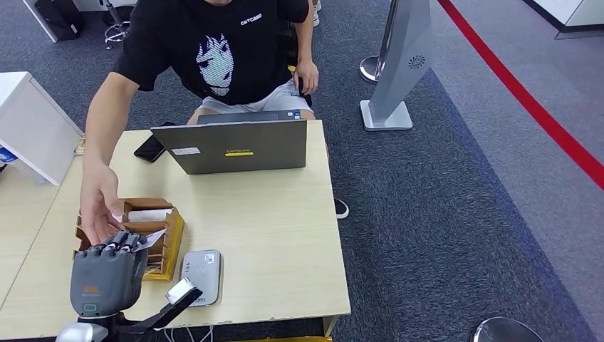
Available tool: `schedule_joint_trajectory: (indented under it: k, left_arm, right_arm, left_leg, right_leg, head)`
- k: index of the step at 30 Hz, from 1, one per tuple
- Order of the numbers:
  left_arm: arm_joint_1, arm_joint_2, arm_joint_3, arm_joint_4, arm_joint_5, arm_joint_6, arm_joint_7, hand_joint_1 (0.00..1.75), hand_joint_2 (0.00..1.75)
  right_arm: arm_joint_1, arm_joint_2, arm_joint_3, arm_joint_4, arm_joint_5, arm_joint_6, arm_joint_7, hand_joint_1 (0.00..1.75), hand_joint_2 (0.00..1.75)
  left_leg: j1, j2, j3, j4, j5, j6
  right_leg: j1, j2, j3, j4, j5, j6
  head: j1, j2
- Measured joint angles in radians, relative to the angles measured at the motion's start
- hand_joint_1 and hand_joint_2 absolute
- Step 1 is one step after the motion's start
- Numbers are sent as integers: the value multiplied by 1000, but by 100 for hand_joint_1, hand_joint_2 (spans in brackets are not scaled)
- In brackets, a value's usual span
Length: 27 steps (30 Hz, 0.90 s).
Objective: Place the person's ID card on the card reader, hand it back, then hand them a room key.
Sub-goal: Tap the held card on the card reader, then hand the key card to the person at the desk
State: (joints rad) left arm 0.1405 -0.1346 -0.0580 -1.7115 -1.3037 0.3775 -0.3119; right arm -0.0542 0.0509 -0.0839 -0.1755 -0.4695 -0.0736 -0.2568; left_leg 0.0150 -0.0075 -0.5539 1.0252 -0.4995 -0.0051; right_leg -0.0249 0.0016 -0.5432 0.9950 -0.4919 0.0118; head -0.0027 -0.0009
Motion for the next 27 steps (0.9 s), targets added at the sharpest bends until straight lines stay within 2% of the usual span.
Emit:
schedule_joint_trajectory:
  k: [10, 19, 20, 23, 24, 27]
  left_arm:
    - [-2, -6, 69, -50, 94, 6, -9, 175, 175]
    - [-2, -43, 232, -156, 246, -25, -63, 175, 175]
    - [-2, -48, 249, -166, 254, -30, -69, 143, 175]
    - [-3, -65, 295, -187, 291, -52, -97, 13, 175]
    - [-3, -71, 308, -191, 305, -63, -108, 1, 175]
    - [-2, -91, 334, -196, 326, -90, -130, 0, 175]
  right_arm:
    - [-1, 1, 0, 0, 10, -1, 8, 0, 175]
    - [0, 1, -6, 0, 17, -13, 18, 0, 175]
    - [0, 1, -6, 0, 17, -13, 18, 0, 175]
    - [0, 1, -8, 0, 19, -14, 19, 0, 175]
    - [0, 1, -8, 0, 19, -15, 19, 0, 175]
    - [0, 1, -14, 0, 20, -15, 19, 0, 175]
  left_leg:
    - [0, 0, 0, 0, 0, 0]
    - [0, 0, 0, 0, 0, 0]
    - [0, 0, 0, 0, 0, 0]
    - [0, 0, 0, 0, 0, 0]
    - [0, 0, 0, 0, 0, 0]
    - [0, 0, 0, 0, 0, 0]
  right_leg:
    - [0, 0, 0, 0, 0, 0]
    - [0, 0, 0, 0, 0, 0]
    - [0, 0, 0, 0, 0, 0]
    - [0, 0, 0, 0, 0, 0]
    - [0, 0, 0, 0, 0, 0]
    - [0, 0, 0, 0, 0, 0]
  head:
    - [0, 0]
    - [0, 0]
    - [0, 0]
    - [0, 0]
    - [0, 0]
    - [0, 0]
